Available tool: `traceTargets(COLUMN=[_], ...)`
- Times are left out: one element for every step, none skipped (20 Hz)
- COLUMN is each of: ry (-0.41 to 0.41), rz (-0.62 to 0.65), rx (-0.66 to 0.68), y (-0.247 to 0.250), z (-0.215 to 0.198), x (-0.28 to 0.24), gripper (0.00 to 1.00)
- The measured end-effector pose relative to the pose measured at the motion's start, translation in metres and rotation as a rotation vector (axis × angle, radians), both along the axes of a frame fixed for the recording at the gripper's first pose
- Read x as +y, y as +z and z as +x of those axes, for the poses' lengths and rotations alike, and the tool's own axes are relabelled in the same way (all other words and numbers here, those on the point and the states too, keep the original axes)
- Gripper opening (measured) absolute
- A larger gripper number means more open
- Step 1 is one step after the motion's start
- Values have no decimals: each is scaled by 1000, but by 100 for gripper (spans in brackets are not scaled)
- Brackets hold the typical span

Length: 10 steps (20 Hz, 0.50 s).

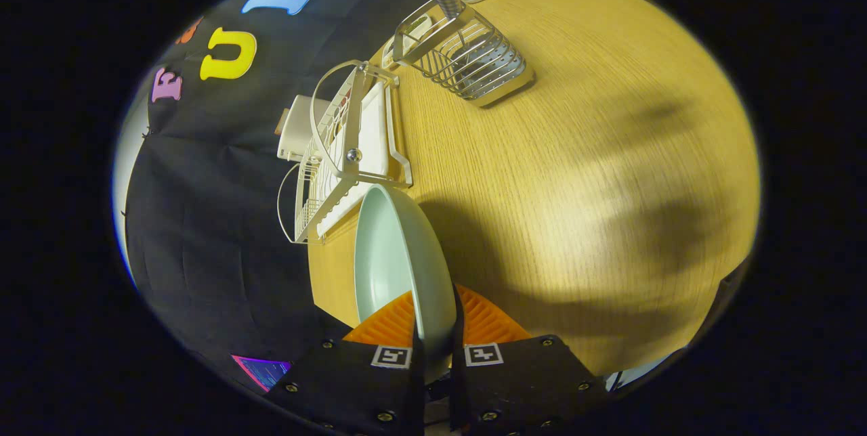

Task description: Take the plate from the dish rack, then take the spoon from the basket and place it into the plate.

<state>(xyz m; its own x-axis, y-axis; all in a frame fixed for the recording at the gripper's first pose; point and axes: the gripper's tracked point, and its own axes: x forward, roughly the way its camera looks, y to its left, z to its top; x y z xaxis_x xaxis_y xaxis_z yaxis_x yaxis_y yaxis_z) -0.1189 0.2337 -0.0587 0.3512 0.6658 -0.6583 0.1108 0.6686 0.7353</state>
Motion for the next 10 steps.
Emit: traceTargets(ry=[1, 4, 13, 14, 16, 18, 23, 36, 53, 66], rz=[-2, -25, -49, -43, -44, -51, -63, -88, -120, -181], rx=[6, 14, 7, 1, -1, -8, -20, -46, -90, -134], y=[-3, -9, -15, -13, -13, -11, -11, -8, -5, -4], z=[2, 3, 5, 7, 8, 7, 10, 12, 12, 16], x=[-1, -6, -9, -10, -12, -14, -14, -15, -14, -19], gripper=[14, 14, 14, 14, 14, 14, 14, 16, 16, 19])
